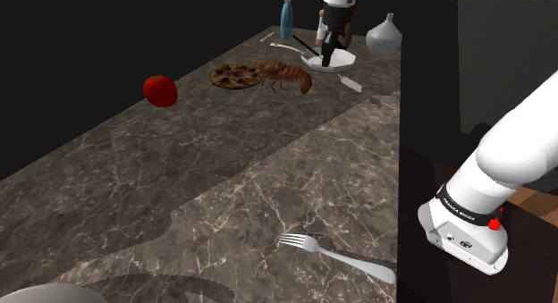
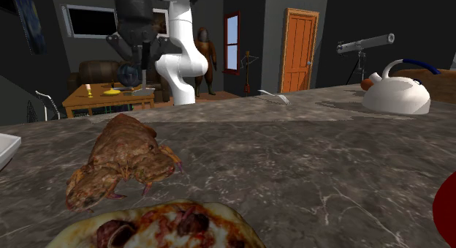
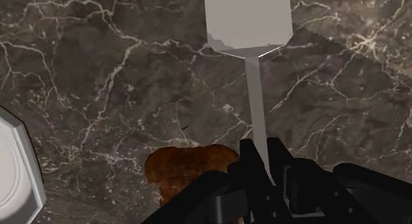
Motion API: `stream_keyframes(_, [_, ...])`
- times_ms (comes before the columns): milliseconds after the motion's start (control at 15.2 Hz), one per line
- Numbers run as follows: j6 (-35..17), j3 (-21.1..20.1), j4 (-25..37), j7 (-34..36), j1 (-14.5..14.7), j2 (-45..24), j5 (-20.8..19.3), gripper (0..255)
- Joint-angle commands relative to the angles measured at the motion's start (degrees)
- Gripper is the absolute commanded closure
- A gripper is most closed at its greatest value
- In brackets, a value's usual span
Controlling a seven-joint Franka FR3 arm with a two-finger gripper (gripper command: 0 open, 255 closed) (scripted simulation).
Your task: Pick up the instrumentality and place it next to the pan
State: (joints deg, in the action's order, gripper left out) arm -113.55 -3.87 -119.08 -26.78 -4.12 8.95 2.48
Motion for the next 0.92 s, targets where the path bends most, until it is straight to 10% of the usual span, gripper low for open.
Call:
stream_keyframes(0, [-0.27, 1.68, -1.77, -2.97, -1.21, 1.38, -0.02, 255])
stream_keyframes(858, [0.62, 12.94, -3.04, -21.19, -8.89, 2.93, -1.43, 255])
